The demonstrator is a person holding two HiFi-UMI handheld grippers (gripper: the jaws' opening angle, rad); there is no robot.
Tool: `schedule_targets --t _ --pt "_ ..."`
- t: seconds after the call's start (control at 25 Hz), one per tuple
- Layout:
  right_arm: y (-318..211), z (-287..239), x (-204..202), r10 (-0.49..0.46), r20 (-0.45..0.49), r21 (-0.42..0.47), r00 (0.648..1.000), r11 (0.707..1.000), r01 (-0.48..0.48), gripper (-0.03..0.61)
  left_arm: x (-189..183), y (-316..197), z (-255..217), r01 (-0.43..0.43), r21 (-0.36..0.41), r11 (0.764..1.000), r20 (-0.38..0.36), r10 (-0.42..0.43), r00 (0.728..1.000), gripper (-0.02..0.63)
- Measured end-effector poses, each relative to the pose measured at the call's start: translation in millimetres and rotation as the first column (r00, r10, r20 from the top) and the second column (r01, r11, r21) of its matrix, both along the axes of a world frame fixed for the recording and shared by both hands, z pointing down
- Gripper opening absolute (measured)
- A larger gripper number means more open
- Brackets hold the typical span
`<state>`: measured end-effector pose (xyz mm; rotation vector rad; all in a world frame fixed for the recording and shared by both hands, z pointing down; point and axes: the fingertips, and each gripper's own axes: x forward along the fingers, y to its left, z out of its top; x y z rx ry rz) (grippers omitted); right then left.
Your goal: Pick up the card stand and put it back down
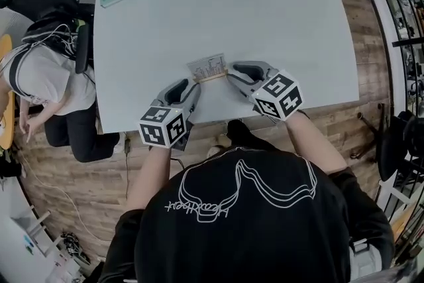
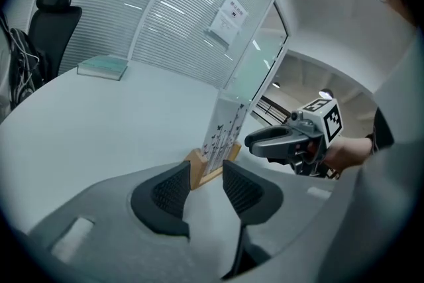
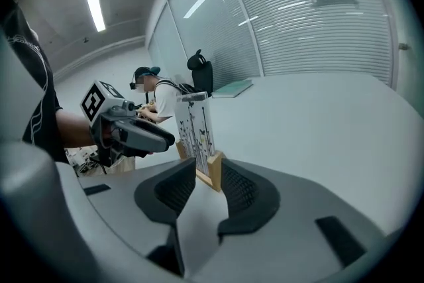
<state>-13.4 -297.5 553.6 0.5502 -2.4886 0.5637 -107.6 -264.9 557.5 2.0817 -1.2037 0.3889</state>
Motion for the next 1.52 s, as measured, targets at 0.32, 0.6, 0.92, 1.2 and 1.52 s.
schedule_targets --t 0.32,0.6,0.92,1.2,1.52 --pt "-7 26 -9 -0.021 -0.046 -0.022 0.999 1.0 0.02 0.127 6 -10 20 -0.001 -0.028 1.0 0.002 0.001 1.0 0.14" --pt "-8 34 -14 -0.026 -0.071 -0.031 0.997 0.999 0.024 0.115 4 -17 21 -0.009 0.027 1.0 0.102 0.007 0.995 0.138" --pt "-8 37 -14 -0.015 -0.101 0.008 0.995 1.0 0.016 0.094 4 -19 22 -0.02 0.036 0.999 0.151 0.015 0.988 0.106" --pt "-10 35 -17 -0.018 -0.138 0.049 0.99 0.998 0.025 0.086 1 -21 21 -0.017 0.041 0.999 0.172 0.009 0.985 0.101" --pt "-1 13 -11 0.015 -0.095 0.069 0.995 0.998 -0.008 0.083 7 -12 0 -0.02 0.054 0.998 0.124 0.013 0.992 0.1"
